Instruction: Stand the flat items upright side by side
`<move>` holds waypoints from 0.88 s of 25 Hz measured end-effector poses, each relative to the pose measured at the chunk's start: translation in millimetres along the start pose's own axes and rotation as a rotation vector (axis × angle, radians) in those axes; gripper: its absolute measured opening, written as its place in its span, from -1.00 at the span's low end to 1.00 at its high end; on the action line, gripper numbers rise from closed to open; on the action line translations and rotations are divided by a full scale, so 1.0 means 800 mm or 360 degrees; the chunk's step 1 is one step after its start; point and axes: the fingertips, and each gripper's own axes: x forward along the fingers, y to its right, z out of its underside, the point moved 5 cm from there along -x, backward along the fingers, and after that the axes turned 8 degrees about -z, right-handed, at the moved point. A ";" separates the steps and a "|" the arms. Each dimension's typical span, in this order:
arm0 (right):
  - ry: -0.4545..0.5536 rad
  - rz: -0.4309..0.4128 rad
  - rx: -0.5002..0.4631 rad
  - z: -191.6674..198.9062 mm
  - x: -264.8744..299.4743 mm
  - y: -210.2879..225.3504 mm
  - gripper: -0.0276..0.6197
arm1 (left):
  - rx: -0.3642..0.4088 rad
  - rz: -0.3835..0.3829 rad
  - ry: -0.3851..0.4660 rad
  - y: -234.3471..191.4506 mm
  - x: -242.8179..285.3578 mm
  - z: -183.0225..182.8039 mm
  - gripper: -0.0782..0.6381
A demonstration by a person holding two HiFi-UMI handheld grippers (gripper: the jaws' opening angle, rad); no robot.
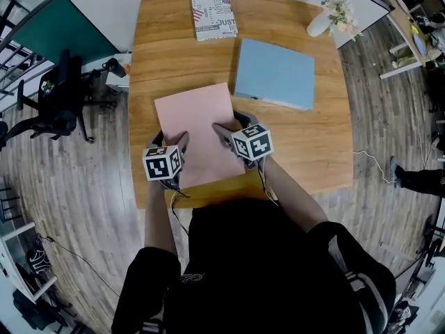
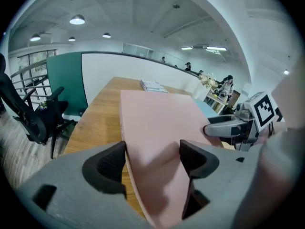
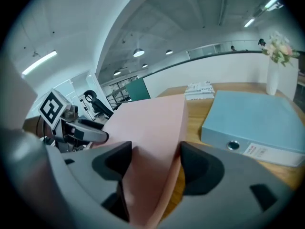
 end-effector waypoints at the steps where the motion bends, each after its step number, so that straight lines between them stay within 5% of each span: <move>1: 0.0029 0.0012 -0.0020 -0.007 -0.001 0.000 0.09 | 0.0015 -0.0005 0.0031 0.000 -0.001 -0.007 0.24; 22: 0.0448 0.0202 -0.0335 -0.087 -0.020 -0.018 0.07 | 0.0251 -0.0086 0.0482 -0.004 -0.028 -0.090 0.23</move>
